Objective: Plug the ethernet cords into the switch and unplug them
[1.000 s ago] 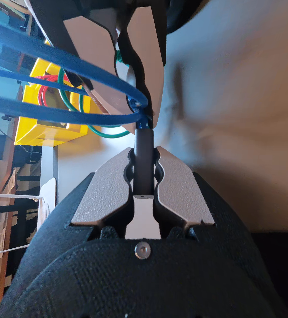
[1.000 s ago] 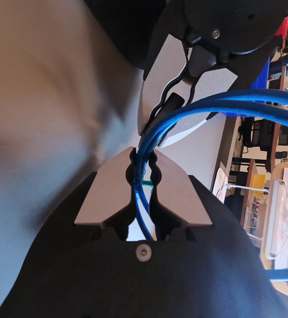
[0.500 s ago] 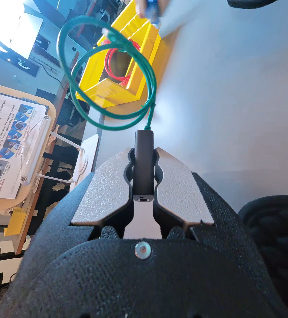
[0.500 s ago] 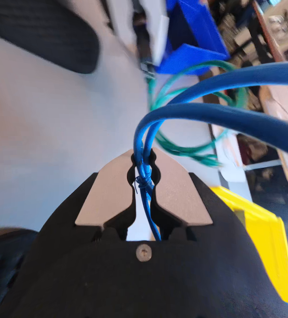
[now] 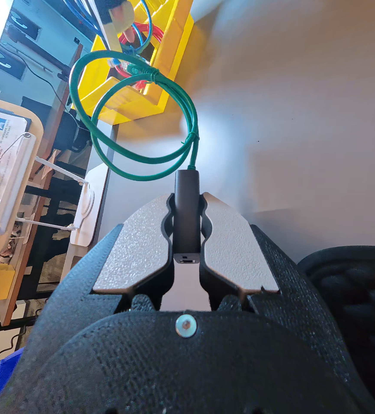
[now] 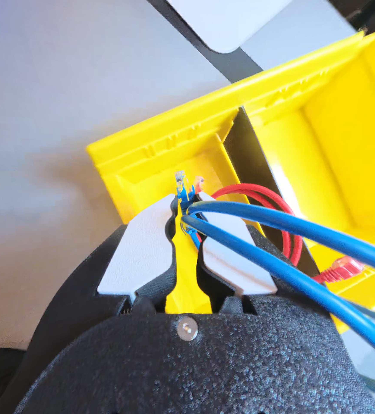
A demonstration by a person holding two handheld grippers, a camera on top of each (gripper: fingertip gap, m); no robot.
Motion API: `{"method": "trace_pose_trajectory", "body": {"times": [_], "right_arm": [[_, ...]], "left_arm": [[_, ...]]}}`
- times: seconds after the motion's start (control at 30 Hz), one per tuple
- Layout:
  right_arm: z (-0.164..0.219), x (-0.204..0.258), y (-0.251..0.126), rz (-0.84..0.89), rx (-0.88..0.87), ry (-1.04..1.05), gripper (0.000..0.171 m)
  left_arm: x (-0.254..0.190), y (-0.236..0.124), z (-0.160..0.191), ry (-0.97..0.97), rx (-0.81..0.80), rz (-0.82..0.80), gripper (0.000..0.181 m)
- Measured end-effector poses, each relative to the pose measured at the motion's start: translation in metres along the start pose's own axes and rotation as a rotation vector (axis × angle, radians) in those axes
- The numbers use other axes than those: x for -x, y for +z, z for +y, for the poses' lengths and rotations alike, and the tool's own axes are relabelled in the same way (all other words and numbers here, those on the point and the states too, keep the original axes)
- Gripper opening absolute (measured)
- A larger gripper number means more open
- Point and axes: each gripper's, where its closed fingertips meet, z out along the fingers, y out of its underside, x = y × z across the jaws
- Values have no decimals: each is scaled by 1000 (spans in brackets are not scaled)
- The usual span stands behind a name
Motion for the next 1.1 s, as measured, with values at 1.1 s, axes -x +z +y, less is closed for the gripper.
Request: {"method": "trace_pose_trajectory", "body": {"times": [1.1], "right_arm": [[-36, 289, 21, -26, -523, -820, 25]], "left_arm": [[-8, 8, -20, 15, -35, -16, 21]]}}
